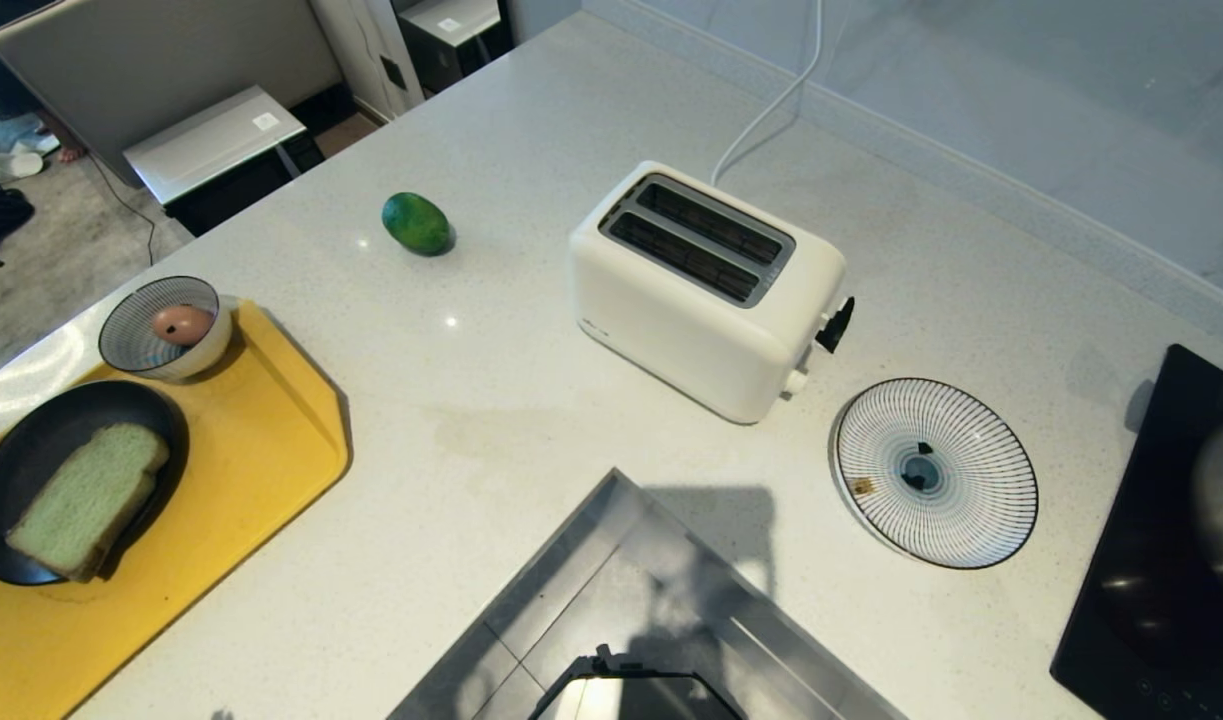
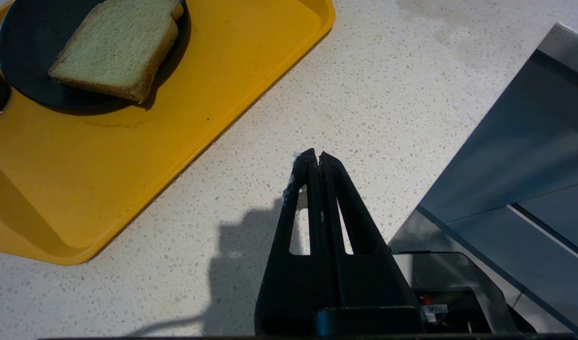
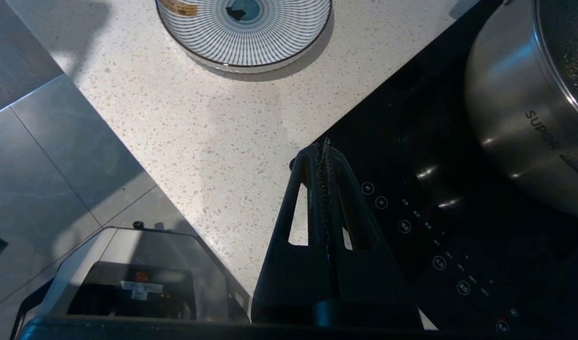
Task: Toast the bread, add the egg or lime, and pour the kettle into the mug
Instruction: Put the fruit on a plate
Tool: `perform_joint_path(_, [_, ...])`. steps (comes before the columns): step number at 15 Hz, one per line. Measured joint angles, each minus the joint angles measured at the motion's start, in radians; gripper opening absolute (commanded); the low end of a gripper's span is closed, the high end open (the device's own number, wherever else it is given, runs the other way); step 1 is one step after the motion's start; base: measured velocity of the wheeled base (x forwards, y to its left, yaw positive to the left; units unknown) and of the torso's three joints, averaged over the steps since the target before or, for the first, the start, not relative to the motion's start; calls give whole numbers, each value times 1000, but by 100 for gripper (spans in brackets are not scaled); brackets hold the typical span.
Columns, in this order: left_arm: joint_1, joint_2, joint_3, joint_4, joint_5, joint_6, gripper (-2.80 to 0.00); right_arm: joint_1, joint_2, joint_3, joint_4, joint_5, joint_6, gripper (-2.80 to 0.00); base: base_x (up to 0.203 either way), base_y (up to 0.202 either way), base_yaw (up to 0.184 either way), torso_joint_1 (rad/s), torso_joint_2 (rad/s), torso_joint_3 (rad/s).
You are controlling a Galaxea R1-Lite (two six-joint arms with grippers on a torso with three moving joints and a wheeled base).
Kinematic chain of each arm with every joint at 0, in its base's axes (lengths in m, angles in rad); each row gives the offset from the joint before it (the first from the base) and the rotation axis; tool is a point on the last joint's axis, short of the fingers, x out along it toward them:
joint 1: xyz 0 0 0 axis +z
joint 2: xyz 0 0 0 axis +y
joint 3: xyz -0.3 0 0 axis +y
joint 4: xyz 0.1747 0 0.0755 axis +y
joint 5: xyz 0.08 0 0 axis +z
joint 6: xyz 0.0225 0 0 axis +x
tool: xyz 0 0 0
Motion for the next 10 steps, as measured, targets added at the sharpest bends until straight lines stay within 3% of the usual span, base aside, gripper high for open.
perform_joint_path(2, [0, 0, 0, 0, 0, 0, -280, 0, 8, -71, 75, -2, -1, -280, 0, 0, 0, 0, 0, 0])
perform_joint_path(5, [0, 0, 0, 0, 0, 0, -280, -1, 126, -289, 265, -5, 4, -280, 0, 0, 0, 0, 0, 0])
perform_joint_path(10, [0, 0, 0, 0, 0, 0, -280, -2, 611, -714, 435, 13, 7, -280, 0, 0, 0, 0, 0, 0])
